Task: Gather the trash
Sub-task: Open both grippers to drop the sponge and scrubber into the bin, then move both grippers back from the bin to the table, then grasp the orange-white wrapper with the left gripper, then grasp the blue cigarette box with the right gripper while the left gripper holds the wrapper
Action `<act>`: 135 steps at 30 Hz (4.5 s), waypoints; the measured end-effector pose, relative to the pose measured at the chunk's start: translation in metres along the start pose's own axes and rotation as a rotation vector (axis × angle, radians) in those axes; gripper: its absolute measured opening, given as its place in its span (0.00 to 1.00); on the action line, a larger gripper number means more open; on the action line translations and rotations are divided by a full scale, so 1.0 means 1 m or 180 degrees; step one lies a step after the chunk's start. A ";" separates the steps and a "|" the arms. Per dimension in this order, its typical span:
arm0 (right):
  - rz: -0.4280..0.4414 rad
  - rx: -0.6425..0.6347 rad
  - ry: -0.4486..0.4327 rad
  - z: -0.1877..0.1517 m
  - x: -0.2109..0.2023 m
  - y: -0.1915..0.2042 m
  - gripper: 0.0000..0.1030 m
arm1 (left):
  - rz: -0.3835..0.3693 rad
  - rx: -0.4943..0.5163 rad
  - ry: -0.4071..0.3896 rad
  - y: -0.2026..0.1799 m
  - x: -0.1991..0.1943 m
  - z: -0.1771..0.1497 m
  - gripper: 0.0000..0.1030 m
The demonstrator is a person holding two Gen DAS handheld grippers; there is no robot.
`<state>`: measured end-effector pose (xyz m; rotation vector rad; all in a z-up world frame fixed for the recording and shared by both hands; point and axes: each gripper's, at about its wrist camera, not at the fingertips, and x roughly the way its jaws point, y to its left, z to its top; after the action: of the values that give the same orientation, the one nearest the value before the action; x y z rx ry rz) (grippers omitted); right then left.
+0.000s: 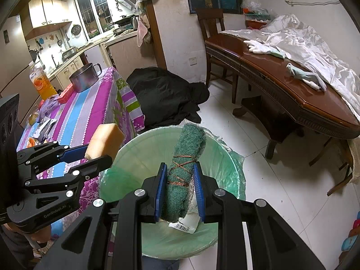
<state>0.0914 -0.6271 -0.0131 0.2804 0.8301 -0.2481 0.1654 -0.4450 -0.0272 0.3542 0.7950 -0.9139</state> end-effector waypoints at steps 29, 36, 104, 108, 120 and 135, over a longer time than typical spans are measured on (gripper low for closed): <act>0.0004 0.0079 -0.0084 -0.006 0.003 0.005 0.57 | 0.0200 -0.0065 -0.0031 0.009 0.000 -0.004 0.70; 0.0007 0.0067 -0.0092 -0.006 0.001 0.007 0.57 | 0.0204 -0.0063 -0.0036 0.010 0.000 -0.005 0.70; 0.1560 -0.1301 -0.0101 -0.093 0.055 0.360 0.71 | 0.0679 -0.2570 -0.0422 0.380 -0.175 -0.226 0.08; 0.1699 -0.1431 -0.0001 -0.090 0.064 0.387 0.71 | 0.0759 -0.2578 -0.0500 0.382 -0.193 -0.239 0.08; 0.1175 -0.2734 0.0058 -0.071 0.092 0.472 0.60 | 0.0814 -0.2698 -0.0520 0.404 -0.215 -0.275 0.08; 0.1699 -0.2687 -0.0202 -0.065 0.102 0.567 0.46 | 0.0785 -0.2846 -0.0686 0.418 -0.232 -0.284 0.08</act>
<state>0.2965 -0.0862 -0.0476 -0.3031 0.7034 0.5882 0.2919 0.0955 -0.0666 -0.4182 0.8565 -0.2942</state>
